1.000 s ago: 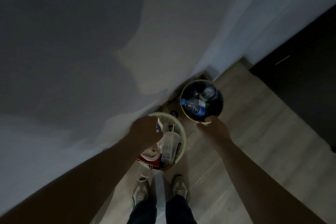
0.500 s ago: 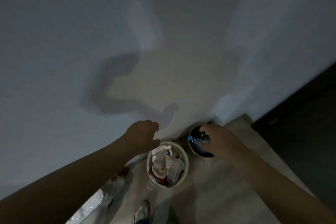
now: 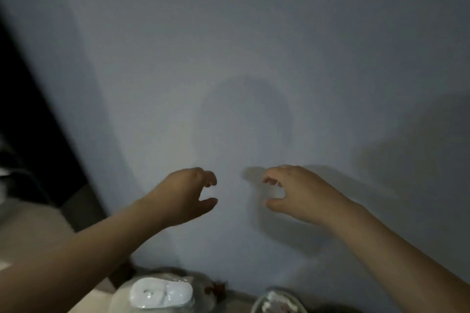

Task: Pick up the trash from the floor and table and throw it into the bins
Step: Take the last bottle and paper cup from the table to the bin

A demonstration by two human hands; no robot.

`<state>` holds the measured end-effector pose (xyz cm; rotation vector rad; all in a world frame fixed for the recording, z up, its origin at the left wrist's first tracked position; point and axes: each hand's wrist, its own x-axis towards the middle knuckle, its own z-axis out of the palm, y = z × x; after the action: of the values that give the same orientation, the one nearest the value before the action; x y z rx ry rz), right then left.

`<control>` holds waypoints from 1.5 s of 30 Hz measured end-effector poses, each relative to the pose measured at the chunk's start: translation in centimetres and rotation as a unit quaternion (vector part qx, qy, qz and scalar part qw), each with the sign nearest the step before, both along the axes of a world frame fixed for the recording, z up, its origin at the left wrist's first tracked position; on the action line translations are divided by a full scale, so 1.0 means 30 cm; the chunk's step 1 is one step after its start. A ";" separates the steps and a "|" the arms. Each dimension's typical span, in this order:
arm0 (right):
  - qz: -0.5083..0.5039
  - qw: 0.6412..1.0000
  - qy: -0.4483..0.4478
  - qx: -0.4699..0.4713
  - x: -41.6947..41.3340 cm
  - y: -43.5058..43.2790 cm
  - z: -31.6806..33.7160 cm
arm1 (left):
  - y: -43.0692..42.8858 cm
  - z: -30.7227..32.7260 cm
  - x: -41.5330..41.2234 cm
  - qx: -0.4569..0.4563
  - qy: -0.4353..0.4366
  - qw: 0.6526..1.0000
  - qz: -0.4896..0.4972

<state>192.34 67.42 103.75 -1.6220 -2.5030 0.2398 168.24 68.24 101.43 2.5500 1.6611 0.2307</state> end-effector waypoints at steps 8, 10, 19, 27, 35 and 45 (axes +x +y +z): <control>0.220 0.971 0.007 0.088 -0.798 -0.014 0.190 | -0.359 0.204 -0.704 0.080 -0.025 0.973 0.217; 0.262 0.959 0.011 0.111 -1.023 -0.079 0.208 | -0.489 0.238 -0.884 0.105 -0.028 0.958 0.267; 0.411 0.902 0.062 0.116 -1.963 -0.446 0.215 | -1.064 0.279 -1.593 0.108 0.000 0.896 0.431; 0.488 0.866 0.054 0.097 -2.538 -0.598 0.212 | -1.281 0.251 -2.050 0.115 -0.019 0.848 0.518; 0.538 0.836 0.061 0.093 -3.002 -0.490 0.206 | -1.212 0.235 -2.443 0.127 -0.017 0.808 0.575; 0.577 0.812 0.050 0.066 -3.569 -0.298 0.175 | -1.054 0.211 -2.957 0.118 -0.028 0.781 0.612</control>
<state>85.28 58.48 108.99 0.1522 -2.9435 0.2377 79.54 36.64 107.76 1.0792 3.0965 0.5826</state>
